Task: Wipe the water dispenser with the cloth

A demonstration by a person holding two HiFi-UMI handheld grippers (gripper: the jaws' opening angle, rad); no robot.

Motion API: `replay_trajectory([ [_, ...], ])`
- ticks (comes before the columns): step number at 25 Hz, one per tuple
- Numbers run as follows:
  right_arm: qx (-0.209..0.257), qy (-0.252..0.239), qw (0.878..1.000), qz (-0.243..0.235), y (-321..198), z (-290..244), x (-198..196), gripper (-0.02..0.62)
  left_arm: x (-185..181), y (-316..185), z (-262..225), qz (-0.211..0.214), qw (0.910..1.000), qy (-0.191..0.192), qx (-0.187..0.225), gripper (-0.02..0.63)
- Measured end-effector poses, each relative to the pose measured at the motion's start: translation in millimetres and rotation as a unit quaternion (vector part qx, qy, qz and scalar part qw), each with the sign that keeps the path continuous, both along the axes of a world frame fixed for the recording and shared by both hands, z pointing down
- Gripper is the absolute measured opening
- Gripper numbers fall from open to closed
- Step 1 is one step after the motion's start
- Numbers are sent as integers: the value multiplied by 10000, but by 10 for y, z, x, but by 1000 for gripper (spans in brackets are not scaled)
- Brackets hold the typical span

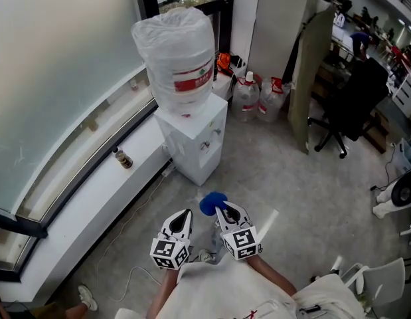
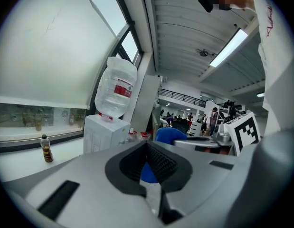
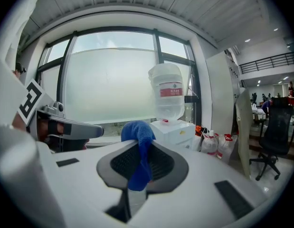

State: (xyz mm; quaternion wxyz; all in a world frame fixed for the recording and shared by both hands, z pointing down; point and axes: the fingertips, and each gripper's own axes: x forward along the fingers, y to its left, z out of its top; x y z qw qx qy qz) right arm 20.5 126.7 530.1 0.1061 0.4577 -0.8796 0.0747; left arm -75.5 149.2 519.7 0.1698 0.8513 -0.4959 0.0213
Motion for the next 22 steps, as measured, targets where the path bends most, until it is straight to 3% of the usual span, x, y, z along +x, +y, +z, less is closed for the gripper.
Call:
replay_trajectory([
  [9, 85, -5, 10000, 3, 283, -62, -6, 49, 41, 286, -36, 14, 10000, 10, 96, 12],
  [22, 67, 62, 10000, 37, 311, -34, 40, 49, 48, 296, -61, 31, 9999, 10, 139, 12],
])
